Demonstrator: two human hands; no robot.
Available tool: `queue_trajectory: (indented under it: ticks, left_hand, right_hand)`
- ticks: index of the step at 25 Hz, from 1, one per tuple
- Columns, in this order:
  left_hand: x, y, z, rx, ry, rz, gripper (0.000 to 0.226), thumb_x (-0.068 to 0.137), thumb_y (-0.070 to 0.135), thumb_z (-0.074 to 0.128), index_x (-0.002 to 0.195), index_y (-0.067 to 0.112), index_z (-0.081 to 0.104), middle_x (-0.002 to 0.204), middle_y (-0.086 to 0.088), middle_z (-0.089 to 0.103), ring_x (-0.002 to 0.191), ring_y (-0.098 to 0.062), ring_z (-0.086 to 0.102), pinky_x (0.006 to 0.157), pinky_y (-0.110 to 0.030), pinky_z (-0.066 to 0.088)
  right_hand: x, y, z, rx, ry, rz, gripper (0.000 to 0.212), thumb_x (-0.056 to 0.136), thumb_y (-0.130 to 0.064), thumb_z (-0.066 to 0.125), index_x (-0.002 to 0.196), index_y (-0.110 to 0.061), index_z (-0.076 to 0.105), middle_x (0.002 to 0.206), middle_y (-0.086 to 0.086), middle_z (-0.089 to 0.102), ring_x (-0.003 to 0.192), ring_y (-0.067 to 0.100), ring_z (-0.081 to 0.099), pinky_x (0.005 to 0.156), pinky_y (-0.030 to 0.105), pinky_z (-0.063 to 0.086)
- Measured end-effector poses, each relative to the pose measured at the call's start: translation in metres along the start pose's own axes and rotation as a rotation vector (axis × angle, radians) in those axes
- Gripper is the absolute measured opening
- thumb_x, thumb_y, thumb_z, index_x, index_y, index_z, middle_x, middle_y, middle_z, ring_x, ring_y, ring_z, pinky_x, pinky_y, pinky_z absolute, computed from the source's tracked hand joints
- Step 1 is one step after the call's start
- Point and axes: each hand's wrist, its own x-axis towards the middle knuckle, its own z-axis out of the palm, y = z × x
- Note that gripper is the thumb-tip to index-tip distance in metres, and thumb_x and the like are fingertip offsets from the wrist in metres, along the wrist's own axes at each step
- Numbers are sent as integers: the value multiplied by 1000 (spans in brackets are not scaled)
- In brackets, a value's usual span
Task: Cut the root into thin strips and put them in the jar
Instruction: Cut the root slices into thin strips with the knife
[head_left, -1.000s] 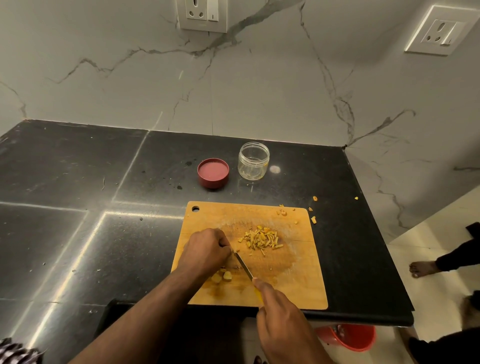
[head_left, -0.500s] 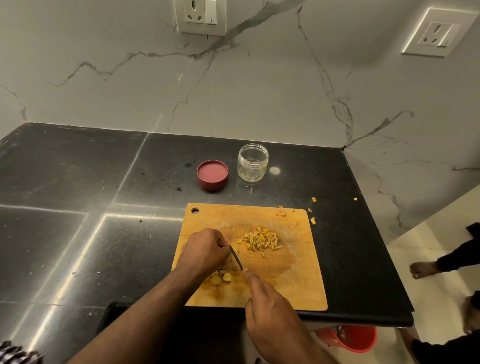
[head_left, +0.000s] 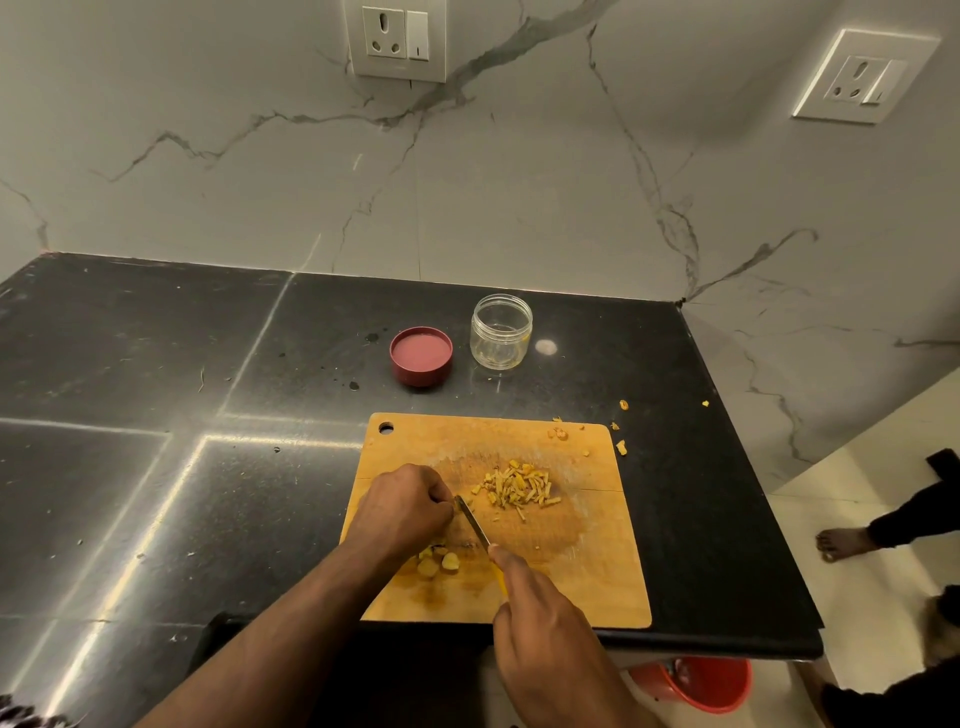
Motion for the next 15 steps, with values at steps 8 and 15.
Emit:
queue_trajectory:
  ticks: [8, 15]
  left_hand:
    - [2, 2, -1, -13, 1, -32, 13, 87, 13, 65, 81, 25, 65, 79, 5, 67, 75, -12, 64, 66, -32, 57]
    - [2, 1, -3, -2, -22, -4, 15, 89, 13, 64, 84, 26, 69, 83, 8, 68, 78, -9, 63, 74, -34, 61]
  right_hand:
    - [-1, 6, 10, -12, -68, 26, 52, 99, -33, 30, 149, -42, 18, 137, -9, 46, 119, 17, 53, 98, 32, 44]
    - [-16, 15, 0, 15, 40, 41, 53, 93, -38, 27, 145, -46, 29, 124, -18, 51, 103, 7, 57, 89, 20, 44]
